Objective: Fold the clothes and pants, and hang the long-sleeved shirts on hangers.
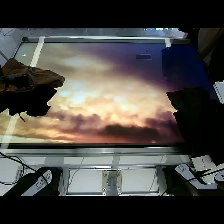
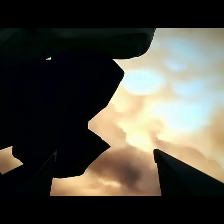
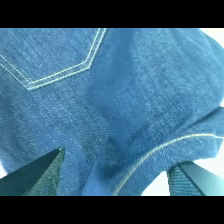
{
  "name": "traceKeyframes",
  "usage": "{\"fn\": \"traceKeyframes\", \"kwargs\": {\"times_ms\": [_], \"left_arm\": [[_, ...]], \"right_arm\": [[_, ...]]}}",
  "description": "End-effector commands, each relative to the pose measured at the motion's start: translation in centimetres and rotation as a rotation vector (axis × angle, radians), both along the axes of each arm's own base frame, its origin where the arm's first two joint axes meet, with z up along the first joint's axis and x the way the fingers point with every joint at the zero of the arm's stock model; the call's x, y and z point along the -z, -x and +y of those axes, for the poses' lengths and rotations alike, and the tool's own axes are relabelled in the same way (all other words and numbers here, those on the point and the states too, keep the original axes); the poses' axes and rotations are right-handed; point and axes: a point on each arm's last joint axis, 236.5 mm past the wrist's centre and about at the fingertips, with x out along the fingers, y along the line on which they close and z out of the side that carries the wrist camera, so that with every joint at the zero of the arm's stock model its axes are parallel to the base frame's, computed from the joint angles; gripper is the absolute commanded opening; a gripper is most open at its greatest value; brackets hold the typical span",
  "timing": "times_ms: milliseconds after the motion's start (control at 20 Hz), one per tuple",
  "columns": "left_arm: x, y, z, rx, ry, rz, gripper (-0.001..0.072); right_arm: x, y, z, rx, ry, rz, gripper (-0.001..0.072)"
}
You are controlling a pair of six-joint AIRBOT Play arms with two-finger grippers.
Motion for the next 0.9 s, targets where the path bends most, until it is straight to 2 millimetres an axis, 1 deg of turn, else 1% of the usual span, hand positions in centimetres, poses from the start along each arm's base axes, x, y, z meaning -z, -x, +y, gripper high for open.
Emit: {"fn": "traceKeyframes", "kwargs": {"times_ms": [0, 50, 100, 150, 200, 250, 300, 350, 400, 450, 550, 600, 650, 700, 750, 800, 850], "left_arm": [[-0.1, 0.0, 0.0, -0.002, 0.003, -0.002, 0.0696], [-0.1, 0.0, -0.2, -0.001, 0.009, -0.003, 0.0696], [-0.1, -0.1, -0.5, 0.003, 0.023, -0.005, 0.0696], [-0.1, -0.1, -1.0, 0.008, 0.047, -0.010, 0.0695], [-0.2, -0.3, -1.7, 0.016, 0.080, -0.018, 0.0695], [-0.4, -0.4, -2.7, 0.026, 0.124, -0.028, 0.0695], [-0.7, -0.6, -4.0, 0.040, 0.186, -0.042, 0.0695], [-1.2, -0.8, -5.5, 0.056, 0.255, -0.058, 0.0695], [-1.8, -0.9, -7.1, 0.075, 0.333, -0.075, 0.0695], [-2.4, -1.0, -8.6, 0.101, 0.389, -0.087, 0.0695], [-2.7, -0.4, -11.8, 0.172, 0.461, -0.063, 0.0695], [-2.3, 0.3, -13.4, 0.212, 0.470, -0.030, 0.0695], [-2.0, 1.1, -15.1, 0.264, 0.468, 0.005, 0.0692], [-1.8, 1.7, -16.8, 0.318, 0.462, 0.029, 0.0691], [-1.7, 2.2, -18.2, 0.356, 0.462, 0.041, 0.0676], [-1.7, 2.5, -19.4, 0.389, 0.462, 0.048, 0.0626], [-1.7, 2.9, -20.3, 0.413, 0.461, 0.054, 0.0528]], "right_arm": [[-4.8, -2.0, 0.7, 0.011, 0.020, -0.115, 0.0660], [-7.2, -3.5, 1.1, -0.007, 0.040, -0.193, 0.0660], [-10.2, -5.5, 2.0, -0.039, 0.054, -0.301, 0.0660], [-12.9, -7.5, 3.3, -0.087, 0.055, -0.409, 0.0660], [-16.1, -10.1, 6.1, -0.163, 0.019, -0.553, 0.0659], [-19.6, -12.9, 9.9, -0.280, -0.028, -0.721, 0.0655], [-22.5, -14.9, 13.9, -0.409, -0.063, -0.856, 0.0650], [-24.5, -16.1, 17.8, -0.544, -0.088, -0.935, 0.0594], [-25.2, -16.5, 21.7, -0.689, -0.105, -0.952, 0.0484], [-24.8, -16.5, 25.1, -0.820, -0.125, -0.924, 0.0423], [-22.7, -16.2, 30.7, -1.045, -0.178, -0.841, 0.0423], [-21.1, -15.9, 33.3, -1.157, -0.195, -0.783, 0.0419], [-19.4, -15.6, 35.3, -1.258, -0.202, -0.722, 0.0300], [-17.3, -15.3, 36.9, -1.348, -0.194, -0.646, 0.0021], [-15.6, -15.2, 37.7, -1.402, -0.173, -0.582, 0.0020], [-13.9, -15.2, 38.2, -1.442, -0.145, -0.511, 0.0020], [-12.8, -15.3, 38.4, -1.470, -0.123, -0.463, 0.0020]]}}
